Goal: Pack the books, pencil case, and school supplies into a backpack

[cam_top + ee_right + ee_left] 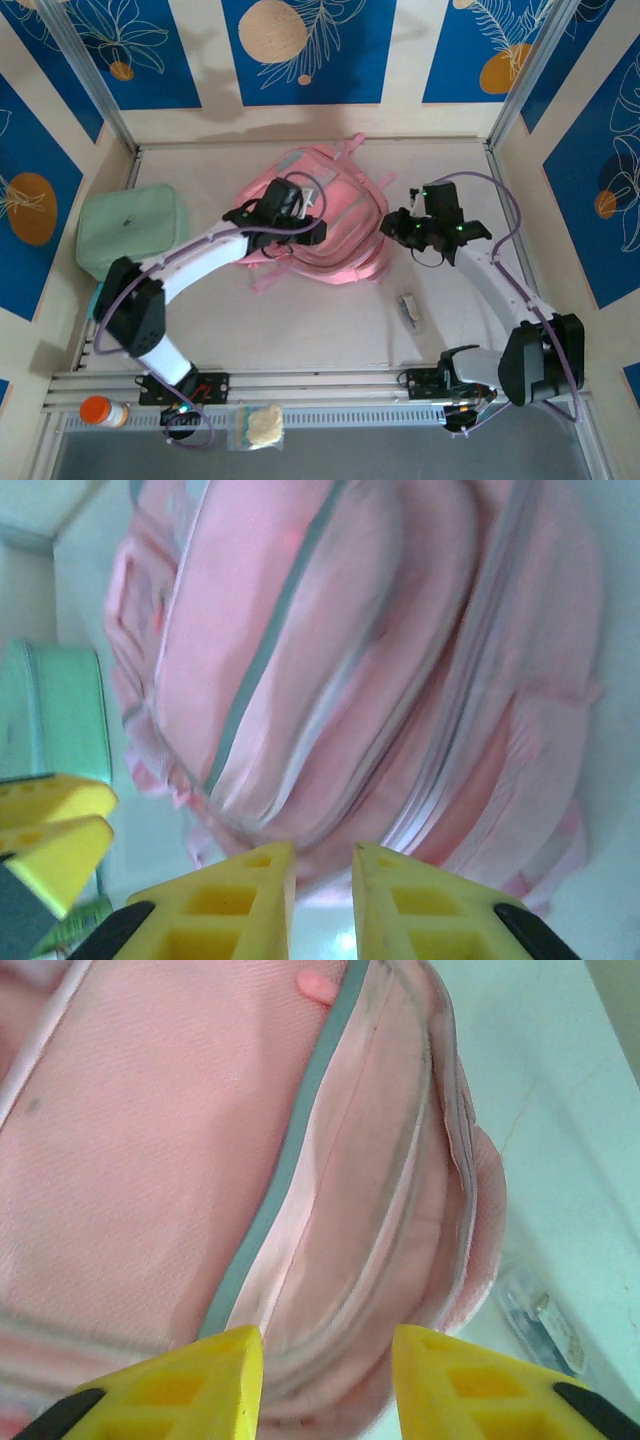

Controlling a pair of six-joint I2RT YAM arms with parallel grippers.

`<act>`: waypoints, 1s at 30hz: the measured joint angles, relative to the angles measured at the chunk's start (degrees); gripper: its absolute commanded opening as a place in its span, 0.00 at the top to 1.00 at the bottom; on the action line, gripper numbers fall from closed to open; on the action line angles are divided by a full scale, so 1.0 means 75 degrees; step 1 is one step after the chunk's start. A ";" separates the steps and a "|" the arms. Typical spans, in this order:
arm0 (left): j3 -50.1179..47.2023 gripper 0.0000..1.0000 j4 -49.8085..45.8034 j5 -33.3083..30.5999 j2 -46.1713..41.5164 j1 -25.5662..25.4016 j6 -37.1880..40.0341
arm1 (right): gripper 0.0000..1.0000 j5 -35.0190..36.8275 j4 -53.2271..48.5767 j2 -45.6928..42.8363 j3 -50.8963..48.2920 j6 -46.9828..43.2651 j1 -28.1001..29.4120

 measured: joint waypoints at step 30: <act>-0.2780 0.65 0.4077 0.0073 0.0664 0.1862 -0.3856 | 0.77 0.1649 -0.0309 0.0187 -0.0256 0.0399 0.2891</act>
